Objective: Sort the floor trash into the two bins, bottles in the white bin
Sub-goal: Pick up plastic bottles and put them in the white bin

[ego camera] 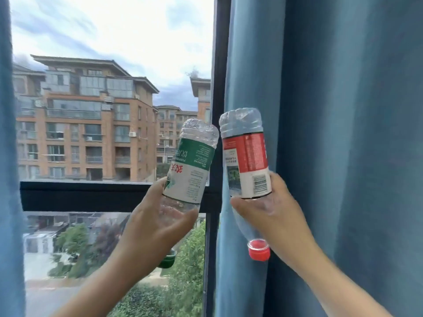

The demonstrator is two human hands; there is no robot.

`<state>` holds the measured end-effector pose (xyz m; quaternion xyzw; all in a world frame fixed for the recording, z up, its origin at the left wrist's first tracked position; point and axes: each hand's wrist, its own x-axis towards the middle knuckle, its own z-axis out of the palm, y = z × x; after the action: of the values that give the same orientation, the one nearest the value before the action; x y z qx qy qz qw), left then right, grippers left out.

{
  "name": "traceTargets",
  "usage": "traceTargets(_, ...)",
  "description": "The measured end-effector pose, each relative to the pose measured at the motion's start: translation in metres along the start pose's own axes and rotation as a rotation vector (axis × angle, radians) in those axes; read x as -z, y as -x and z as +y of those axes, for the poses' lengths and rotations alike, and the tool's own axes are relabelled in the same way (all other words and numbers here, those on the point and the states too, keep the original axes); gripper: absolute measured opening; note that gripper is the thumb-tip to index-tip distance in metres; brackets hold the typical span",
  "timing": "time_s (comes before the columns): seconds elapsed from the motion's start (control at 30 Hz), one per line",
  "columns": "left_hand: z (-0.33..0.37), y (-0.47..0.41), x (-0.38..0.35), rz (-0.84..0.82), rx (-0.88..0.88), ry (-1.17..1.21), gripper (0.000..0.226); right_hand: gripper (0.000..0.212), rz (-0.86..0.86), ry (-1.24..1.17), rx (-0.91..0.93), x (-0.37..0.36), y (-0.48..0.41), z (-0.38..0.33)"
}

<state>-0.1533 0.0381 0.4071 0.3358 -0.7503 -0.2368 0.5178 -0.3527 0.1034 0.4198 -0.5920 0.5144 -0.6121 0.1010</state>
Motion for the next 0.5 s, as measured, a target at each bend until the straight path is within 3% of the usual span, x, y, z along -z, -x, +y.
traceTargets(0.07, 0.017, -0.001, -0.025, -0.038, -0.034, 0.067, 0.058, 0.039, 0.052, 0.007, -0.006, 0.031, 0.013, -0.007)
traceTargets(0.3, 0.083, 0.011, -0.126, -0.233, -0.127, 0.284, 0.041, 0.037, 0.243, 0.081, 0.011, 0.145, 0.061, -0.011)
traceTargets(0.5, 0.153, 0.038, -0.229, -0.373, -0.171, 0.41, 0.039, 0.049, 0.404, 0.283, -0.044, 0.263, 0.112, -0.005)
